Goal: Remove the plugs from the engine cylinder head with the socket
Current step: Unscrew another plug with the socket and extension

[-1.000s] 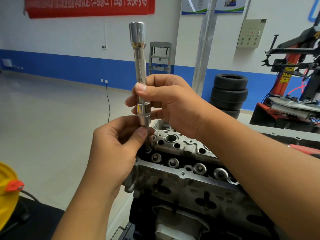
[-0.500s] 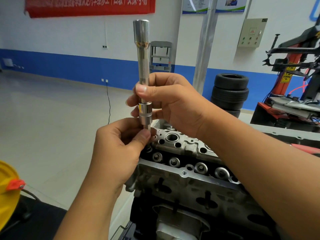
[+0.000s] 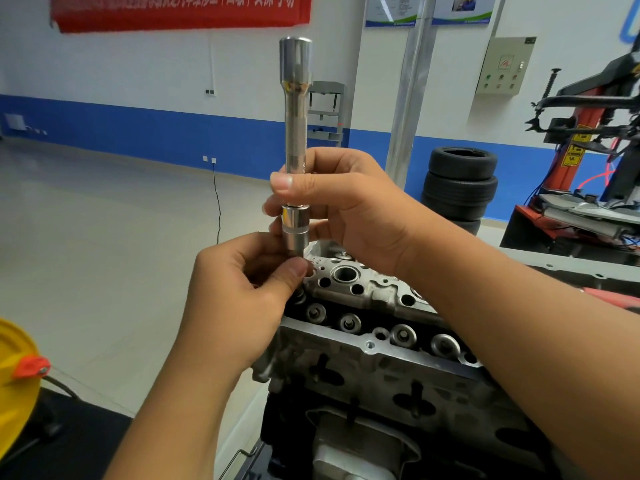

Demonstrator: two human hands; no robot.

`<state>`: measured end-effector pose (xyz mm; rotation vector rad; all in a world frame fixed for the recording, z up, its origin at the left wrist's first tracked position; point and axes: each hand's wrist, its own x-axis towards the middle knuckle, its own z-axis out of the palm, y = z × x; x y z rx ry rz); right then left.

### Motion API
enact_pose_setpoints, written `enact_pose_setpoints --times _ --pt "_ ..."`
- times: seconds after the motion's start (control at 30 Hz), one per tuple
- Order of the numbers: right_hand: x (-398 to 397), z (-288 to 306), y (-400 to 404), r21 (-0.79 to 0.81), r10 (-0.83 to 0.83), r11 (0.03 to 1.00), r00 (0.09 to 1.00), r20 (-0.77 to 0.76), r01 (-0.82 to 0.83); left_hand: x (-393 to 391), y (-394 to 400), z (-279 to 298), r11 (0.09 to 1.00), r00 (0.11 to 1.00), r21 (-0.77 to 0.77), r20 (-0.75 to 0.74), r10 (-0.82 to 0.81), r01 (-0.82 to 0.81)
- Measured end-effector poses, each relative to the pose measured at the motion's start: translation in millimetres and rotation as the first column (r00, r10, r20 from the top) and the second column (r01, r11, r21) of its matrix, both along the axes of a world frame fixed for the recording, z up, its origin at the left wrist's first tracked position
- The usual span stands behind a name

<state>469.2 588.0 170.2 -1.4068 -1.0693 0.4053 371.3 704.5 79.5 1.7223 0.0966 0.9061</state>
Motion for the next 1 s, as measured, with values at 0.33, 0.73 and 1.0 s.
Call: enact_pose_setpoints --times 0.33,0.73,1.0 --pt "0.3 0.5 -1.8 -0.006 0.007 1.000 1.000 -0.009 -0.007 -0.5 4.7 1.6 0.997 0.996 0.070 -0.092 -0.009 0.016" --pt "0.0 -0.3 -1.7 -0.014 0.006 1.000 1.000 0.007 -0.006 0.1 3.8 -1.2 0.997 0.992 0.057 -0.118 -0.047 0.054" --pt "0.1 -0.7 -1.0 -0.015 0.002 1.000 1.000 0.002 -0.002 -0.4 2.6 0.6 1.000 0.999 -0.029 -0.037 0.001 -0.002"
